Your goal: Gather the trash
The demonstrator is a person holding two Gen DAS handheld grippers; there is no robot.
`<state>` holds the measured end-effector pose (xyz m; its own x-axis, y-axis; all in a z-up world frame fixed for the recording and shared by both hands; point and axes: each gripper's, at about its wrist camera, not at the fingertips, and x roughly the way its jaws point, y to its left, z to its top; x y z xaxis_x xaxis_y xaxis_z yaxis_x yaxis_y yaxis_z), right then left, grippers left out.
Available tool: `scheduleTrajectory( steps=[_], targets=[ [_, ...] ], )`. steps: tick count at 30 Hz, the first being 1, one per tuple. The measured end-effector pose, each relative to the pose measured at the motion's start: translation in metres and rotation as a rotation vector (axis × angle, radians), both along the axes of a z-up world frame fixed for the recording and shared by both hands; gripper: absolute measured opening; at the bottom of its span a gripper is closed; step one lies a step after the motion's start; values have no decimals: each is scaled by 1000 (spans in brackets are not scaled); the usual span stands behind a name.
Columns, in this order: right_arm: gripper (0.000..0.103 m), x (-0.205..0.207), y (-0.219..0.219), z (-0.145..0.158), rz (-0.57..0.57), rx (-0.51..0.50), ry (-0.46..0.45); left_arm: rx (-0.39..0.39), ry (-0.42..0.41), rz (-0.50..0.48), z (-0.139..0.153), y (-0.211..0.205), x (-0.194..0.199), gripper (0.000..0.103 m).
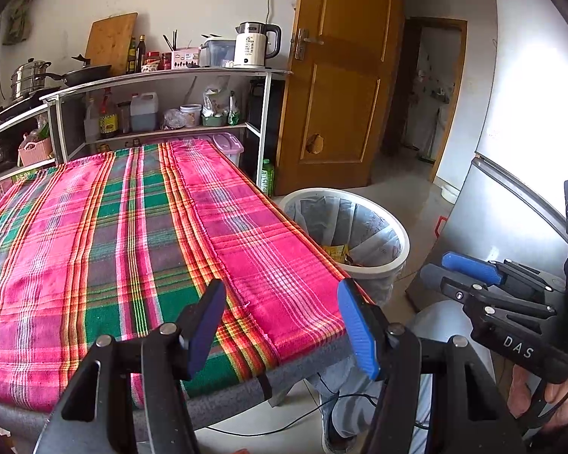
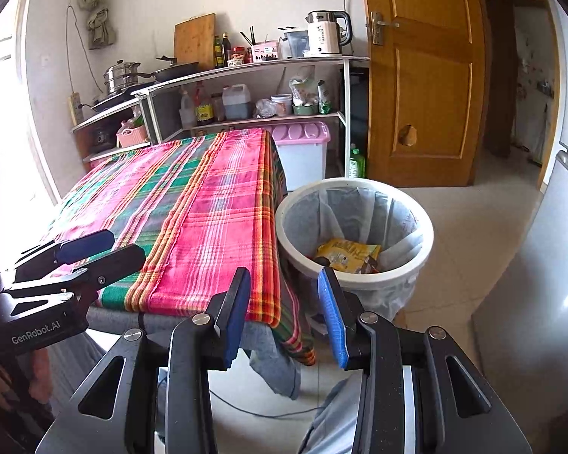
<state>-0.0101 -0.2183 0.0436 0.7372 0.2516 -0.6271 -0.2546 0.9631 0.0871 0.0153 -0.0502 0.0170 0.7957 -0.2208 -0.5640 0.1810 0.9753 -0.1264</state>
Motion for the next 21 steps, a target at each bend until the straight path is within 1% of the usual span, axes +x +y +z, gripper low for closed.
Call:
scheduleTrajectory(
  steps=[21],
  targets=[
    [39, 4, 0, -2, 4, -6, 9, 0, 8, -4, 0, -4, 1, 63]
  ],
)
